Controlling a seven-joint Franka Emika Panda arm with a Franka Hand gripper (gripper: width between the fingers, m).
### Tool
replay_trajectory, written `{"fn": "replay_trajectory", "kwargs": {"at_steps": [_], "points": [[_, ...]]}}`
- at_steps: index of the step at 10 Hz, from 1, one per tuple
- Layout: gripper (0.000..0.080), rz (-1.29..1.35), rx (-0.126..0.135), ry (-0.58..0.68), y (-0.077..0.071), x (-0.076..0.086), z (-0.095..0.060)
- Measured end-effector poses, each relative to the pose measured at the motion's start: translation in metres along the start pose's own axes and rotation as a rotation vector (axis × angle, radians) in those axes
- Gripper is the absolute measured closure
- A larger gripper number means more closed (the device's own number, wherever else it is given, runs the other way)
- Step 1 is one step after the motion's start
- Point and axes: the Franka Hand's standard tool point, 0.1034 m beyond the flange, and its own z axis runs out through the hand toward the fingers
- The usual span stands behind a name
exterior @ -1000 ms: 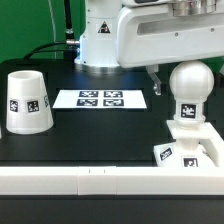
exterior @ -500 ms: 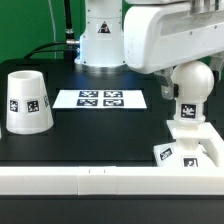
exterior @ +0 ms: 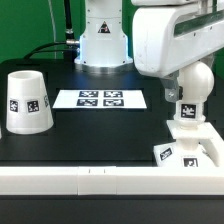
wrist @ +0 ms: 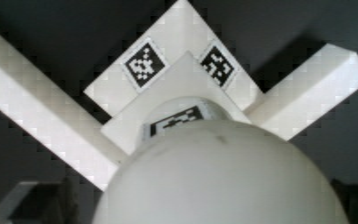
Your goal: Assemble lamp
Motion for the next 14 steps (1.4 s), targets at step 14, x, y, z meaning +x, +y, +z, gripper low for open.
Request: {"fn": "replay_trajectory", "kwargs": {"at_steps": [14], "points": [[0.0100, -0.900, -0.037, -0.083, 0.0033, -0.0031, 0.0027]]}}
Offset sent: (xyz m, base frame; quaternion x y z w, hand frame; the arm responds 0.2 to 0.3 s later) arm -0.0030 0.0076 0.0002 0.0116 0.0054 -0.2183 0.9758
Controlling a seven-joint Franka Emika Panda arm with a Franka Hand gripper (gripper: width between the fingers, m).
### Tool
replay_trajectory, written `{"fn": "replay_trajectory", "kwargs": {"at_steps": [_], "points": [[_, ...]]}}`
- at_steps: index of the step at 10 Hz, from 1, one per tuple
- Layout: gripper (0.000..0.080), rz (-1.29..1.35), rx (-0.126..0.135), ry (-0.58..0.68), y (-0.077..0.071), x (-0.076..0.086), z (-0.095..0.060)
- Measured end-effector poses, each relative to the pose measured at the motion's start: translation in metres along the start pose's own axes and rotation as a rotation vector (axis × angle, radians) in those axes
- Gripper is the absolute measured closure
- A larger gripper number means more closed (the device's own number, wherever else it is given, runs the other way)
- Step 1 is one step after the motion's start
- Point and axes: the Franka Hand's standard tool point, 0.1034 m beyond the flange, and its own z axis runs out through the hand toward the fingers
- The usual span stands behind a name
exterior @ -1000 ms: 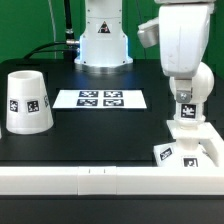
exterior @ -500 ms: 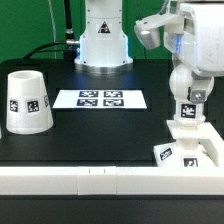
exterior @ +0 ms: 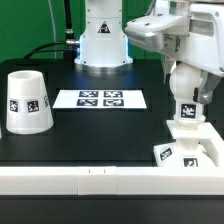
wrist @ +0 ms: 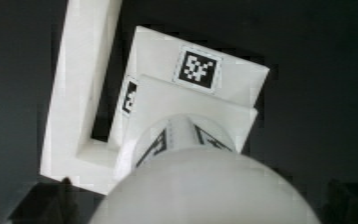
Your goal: Assemble lamp
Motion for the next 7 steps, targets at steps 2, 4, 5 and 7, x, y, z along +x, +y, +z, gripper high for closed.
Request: {"fn": "replay_trajectory", "kwargs": {"at_steps": [2, 4, 5, 7], "points": [[0.0226, 0.002, 0.000, 0.000, -0.0001, -0.0009, 0.0000], [0.0226, 0.010, 0.000, 0.000, -0.0001, -0.0011, 0.0000], [0.0226, 0.034, 0.000, 0.000, -0.0002, -0.0013, 0.0000], [0.0225, 0.186, 0.025, 0.001, -0.0008, -0.0029, 0.0006]]}}
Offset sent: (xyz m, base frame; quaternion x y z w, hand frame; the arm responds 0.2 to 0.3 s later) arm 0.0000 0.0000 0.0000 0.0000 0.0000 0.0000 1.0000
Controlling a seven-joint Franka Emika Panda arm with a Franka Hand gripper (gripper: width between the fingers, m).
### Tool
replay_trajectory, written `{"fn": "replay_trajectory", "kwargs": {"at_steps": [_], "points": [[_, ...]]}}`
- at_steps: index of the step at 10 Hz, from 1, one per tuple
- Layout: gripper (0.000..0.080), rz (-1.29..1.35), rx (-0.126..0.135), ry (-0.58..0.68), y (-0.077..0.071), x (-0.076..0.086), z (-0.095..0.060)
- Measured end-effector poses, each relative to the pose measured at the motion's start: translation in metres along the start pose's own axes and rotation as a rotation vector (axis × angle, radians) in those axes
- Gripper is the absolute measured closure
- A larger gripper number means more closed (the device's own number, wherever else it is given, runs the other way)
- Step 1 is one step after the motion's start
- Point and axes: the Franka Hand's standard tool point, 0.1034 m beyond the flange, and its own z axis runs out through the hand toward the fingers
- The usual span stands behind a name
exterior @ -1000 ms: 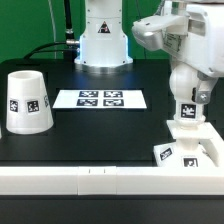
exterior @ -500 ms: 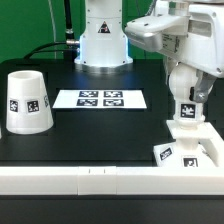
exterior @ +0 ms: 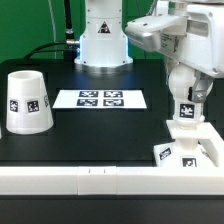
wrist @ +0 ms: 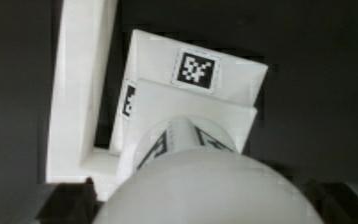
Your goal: Assemble lamp
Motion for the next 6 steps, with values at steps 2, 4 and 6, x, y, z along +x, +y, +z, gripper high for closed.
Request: {"fn": "replay_trajectory", "kwargs": {"at_steps": [2, 4, 6], "points": [[0.0225, 0.208, 0.021, -0.005, 0.0019, -0.0005, 0.0001], [0.0225, 0.397, 0.046, -0.014, 0.0016, -0.0015, 0.0001], [0.0225, 0.532, 0.043, -0.005, 0.0027, -0.0046, 0.0006]]}}
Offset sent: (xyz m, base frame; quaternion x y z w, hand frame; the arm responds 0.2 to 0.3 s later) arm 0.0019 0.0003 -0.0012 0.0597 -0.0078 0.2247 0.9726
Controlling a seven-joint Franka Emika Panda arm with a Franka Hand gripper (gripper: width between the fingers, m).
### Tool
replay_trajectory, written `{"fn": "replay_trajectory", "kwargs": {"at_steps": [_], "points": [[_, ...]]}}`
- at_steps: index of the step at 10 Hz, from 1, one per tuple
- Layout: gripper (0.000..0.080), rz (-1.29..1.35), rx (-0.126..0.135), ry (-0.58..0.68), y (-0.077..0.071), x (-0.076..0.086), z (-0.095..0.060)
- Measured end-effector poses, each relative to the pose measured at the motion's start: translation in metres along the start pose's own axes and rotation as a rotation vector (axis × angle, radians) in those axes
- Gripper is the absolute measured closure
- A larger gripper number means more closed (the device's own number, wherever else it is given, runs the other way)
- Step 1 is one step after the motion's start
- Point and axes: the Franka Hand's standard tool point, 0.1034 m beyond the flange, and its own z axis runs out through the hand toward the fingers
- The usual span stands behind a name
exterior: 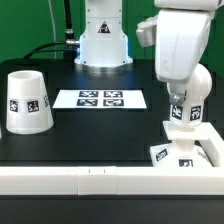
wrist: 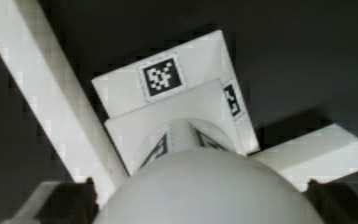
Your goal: Assemble lamp
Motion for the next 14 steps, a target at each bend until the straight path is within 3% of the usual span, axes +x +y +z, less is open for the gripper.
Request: {"fn": "replay_trajectory", "kwargs": {"at_steps": [7, 9, 14], "points": [[0.0223, 0.497, 0.002, 0.000, -0.003, 0.003, 0.000], [0.0223, 0.703, 0.015, 0.008, -0.006, 0.006, 0.000], [0.0223, 1.162, 0.075, 0.031, -0.011, 0.012, 0.001]]}}
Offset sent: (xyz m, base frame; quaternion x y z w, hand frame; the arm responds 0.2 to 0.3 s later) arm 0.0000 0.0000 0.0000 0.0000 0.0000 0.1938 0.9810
